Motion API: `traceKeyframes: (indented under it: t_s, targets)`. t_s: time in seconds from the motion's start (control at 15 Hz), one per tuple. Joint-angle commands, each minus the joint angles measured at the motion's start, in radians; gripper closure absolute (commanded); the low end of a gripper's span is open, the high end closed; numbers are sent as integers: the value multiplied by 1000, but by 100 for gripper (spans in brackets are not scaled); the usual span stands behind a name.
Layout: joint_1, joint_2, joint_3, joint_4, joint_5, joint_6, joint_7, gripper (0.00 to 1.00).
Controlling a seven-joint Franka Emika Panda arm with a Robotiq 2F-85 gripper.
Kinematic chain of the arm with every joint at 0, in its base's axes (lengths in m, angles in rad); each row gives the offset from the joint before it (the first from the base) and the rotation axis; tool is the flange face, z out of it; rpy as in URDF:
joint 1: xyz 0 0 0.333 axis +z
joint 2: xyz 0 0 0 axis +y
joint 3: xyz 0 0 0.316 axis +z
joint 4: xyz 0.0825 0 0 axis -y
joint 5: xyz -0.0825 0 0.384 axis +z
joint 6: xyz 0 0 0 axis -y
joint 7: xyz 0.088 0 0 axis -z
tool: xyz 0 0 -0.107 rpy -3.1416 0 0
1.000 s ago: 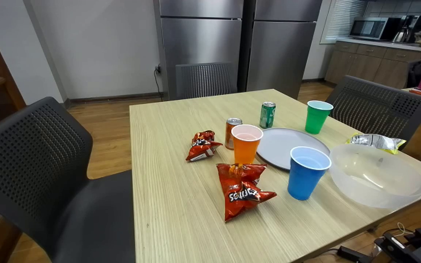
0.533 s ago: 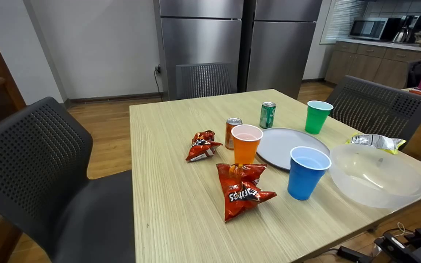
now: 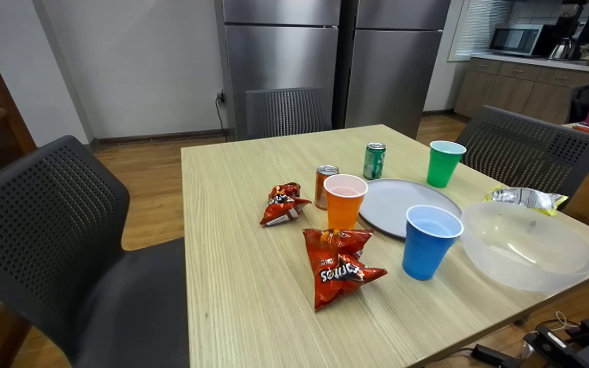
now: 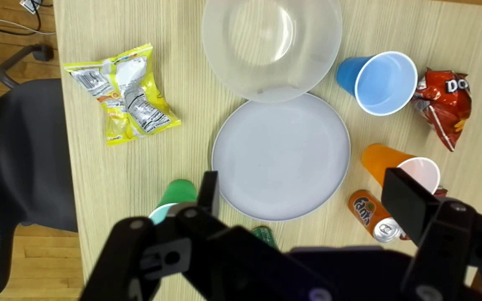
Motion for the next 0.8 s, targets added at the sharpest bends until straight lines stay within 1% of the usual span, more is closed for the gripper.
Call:
traceKeyframes:
  t_s: [0.0,0.13,0.27,0.33,0.53,0.73]
  targets:
    - [-36,96,26,55,38,68,5,0]
    - [-43,139,31,73,60,99,13,0]
    - [-50,180,37,96,79,103,19,0]
    - [-56,129,42,46,63,100,-1,0]
    - [-61,170,47,70,70,103,2,0]
    - [-62,174,48,77,71,103,2,0]
